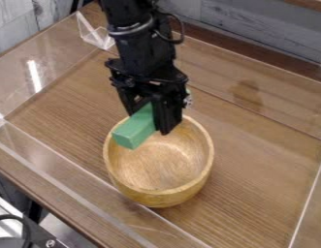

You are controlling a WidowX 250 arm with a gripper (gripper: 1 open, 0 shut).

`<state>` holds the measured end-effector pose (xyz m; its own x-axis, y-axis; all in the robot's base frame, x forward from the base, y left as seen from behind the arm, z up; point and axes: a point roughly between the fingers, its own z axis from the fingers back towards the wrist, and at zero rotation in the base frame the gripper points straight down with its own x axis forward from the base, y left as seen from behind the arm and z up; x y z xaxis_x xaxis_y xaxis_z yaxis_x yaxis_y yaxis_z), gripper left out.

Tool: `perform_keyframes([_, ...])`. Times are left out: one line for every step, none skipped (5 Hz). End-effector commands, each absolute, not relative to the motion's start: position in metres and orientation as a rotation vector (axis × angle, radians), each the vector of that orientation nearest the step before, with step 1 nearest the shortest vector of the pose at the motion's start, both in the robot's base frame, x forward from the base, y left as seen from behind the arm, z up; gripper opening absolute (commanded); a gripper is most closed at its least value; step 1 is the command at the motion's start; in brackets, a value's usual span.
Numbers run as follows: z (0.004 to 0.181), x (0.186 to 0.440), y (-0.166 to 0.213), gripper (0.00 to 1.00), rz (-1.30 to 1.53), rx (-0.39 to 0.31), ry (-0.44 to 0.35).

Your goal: Remove the green block from inside the brown bowl and put it on the table

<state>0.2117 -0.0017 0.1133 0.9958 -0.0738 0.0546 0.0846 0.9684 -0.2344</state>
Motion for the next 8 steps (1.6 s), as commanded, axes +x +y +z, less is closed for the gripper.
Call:
perform_keyframes([0.128, 0.219, 0.002, 0.0, -0.071, -0.233, -0.115])
perform_keyframes([0.128, 0.219, 0.005, 0.0, -0.06, -0.236, -0.123])
perform_keyframes([0.128, 0.218, 0.007, 0.0, -0.048, -0.237, -0.128])
perform_keyframes([0.128, 0.218, 0.01, 0.0, -0.038, -0.237, -0.132])
perform_keyframes([0.128, 0.218, 0.013, 0.0, -0.028, -0.237, -0.134])
perform_keyframes([0.128, 0.218, 0.015, 0.0, -0.021, -0.238, -0.135])
perform_keyframes([0.128, 0.219, 0.017, 0.0, -0.013, -0.236, -0.136])
perform_keyframes([0.128, 0.219, 0.019, 0.0, -0.005, -0.235, -0.138])
